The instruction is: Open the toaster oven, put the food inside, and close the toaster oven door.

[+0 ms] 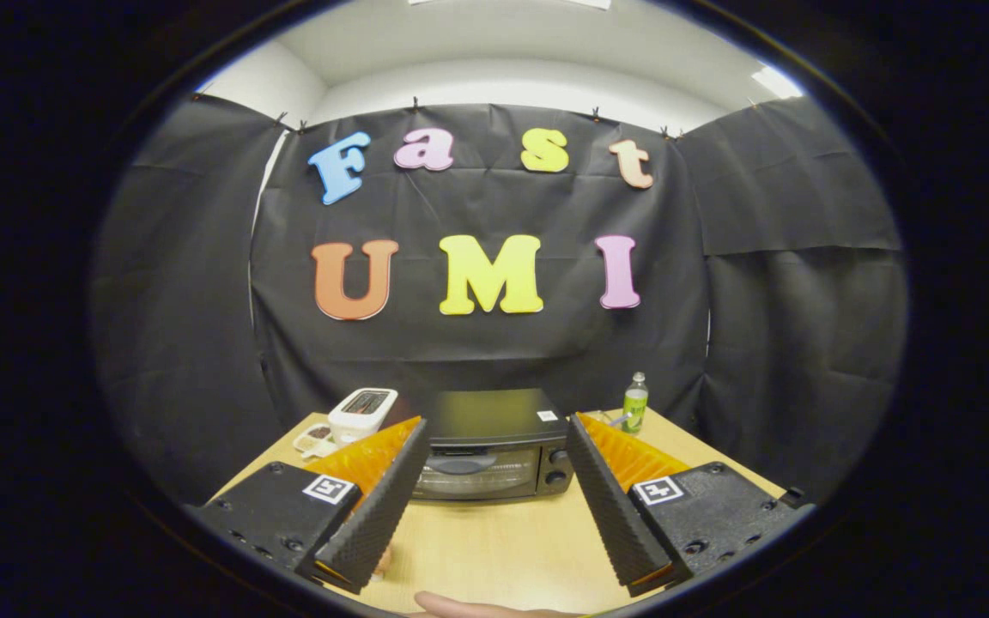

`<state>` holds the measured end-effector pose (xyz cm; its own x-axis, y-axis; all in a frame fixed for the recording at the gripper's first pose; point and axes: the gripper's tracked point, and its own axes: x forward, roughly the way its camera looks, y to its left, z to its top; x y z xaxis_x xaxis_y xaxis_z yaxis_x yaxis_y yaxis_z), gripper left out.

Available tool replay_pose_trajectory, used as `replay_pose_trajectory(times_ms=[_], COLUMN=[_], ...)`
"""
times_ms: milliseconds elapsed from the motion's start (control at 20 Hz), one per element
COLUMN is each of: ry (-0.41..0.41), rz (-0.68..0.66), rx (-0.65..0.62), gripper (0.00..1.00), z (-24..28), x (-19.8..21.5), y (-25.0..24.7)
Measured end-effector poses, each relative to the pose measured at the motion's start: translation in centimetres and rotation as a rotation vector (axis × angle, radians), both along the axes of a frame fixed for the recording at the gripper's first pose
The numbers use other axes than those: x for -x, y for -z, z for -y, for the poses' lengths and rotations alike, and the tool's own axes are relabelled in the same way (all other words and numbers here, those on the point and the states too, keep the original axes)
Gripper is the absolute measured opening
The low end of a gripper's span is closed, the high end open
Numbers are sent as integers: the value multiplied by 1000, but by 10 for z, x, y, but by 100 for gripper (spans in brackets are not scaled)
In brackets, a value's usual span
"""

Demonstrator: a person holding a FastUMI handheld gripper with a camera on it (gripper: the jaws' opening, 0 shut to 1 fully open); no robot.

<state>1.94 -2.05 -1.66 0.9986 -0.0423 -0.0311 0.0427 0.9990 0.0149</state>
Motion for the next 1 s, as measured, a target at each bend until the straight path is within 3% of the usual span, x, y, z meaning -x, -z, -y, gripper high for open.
replay_pose_trajectory(times_ms=[350, 600, 1000], ry=[14, -58, -90], rz=[-1, -53, -71], rx=[2, -44, 79], gripper=[100, 100, 100], z=[5, -13, -40], x=[-41, -105, -196], y=[12, 43, 95])
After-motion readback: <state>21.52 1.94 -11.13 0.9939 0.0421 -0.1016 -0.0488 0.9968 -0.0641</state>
